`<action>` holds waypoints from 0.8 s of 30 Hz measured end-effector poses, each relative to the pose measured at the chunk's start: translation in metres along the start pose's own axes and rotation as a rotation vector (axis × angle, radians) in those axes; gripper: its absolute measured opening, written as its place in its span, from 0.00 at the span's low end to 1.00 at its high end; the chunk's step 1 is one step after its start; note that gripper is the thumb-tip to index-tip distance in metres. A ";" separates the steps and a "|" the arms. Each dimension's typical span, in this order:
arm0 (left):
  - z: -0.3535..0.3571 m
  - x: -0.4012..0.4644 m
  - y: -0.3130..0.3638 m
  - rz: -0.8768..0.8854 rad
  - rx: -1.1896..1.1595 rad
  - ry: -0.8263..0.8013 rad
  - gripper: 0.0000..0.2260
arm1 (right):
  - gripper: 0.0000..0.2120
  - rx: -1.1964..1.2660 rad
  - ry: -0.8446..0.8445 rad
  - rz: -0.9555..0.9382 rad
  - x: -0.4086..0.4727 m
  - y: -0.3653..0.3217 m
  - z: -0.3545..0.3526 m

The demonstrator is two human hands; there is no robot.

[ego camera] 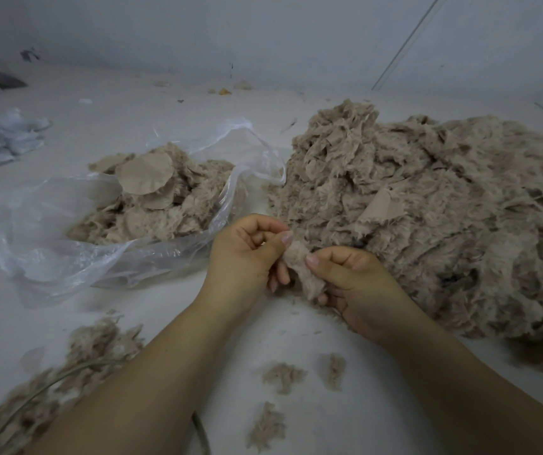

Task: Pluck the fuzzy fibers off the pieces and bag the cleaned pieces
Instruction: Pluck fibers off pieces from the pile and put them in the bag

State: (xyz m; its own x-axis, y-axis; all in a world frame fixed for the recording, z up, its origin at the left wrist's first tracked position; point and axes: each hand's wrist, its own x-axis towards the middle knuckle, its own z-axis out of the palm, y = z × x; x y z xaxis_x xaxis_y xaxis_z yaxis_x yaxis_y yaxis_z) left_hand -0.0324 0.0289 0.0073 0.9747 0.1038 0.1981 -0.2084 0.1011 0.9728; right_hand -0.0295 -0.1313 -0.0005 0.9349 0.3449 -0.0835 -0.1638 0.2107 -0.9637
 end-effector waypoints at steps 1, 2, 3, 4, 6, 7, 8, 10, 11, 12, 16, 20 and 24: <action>0.000 0.000 0.001 0.017 -0.009 0.032 0.04 | 0.09 0.022 0.019 0.014 0.001 0.000 0.000; -0.001 0.001 0.001 0.042 -0.027 0.060 0.05 | 0.10 0.042 0.038 0.027 0.001 0.000 0.000; -0.001 0.000 0.002 0.074 -0.053 0.078 0.05 | 0.11 0.060 0.055 0.041 0.002 0.000 0.001; 0.000 0.000 0.003 0.111 -0.074 0.089 0.06 | 0.12 0.077 0.066 0.053 0.003 0.000 0.001; 0.002 -0.001 0.005 0.201 -0.073 0.095 0.08 | 0.13 0.106 0.072 0.068 0.004 -0.001 0.001; 0.002 -0.002 0.004 0.252 -0.047 0.096 0.09 | 0.14 0.122 0.075 0.074 0.005 -0.001 0.001; 0.002 -0.002 0.003 0.304 0.000 0.095 0.10 | 0.14 0.145 0.082 0.080 0.005 -0.001 0.001; 0.001 -0.002 0.002 0.406 0.121 0.049 0.09 | 0.15 0.191 0.102 0.095 0.006 -0.002 0.001; 0.001 -0.002 0.002 0.454 0.184 0.006 0.08 | 0.16 0.205 0.111 0.101 0.007 -0.002 0.001; 0.002 -0.003 0.002 0.498 0.249 -0.037 0.07 | 0.17 0.209 0.118 0.104 0.007 -0.002 0.000; 0.004 -0.008 0.004 0.511 0.373 -0.168 0.07 | 0.13 0.189 0.064 0.082 0.006 0.000 0.000; 0.004 -0.012 0.008 0.271 0.303 -0.187 0.04 | 0.11 0.149 0.047 0.080 0.006 0.002 -0.002; 0.004 -0.008 0.002 0.120 0.346 -0.165 0.11 | 0.09 0.135 0.054 0.074 0.006 0.003 -0.003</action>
State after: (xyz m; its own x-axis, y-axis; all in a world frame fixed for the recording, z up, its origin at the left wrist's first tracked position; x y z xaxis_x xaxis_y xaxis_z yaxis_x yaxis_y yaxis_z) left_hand -0.0409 0.0243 0.0085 0.9508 -0.0685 0.3020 -0.3095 -0.2443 0.9190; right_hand -0.0233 -0.1316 -0.0050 0.9337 0.3152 -0.1699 -0.2702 0.3088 -0.9120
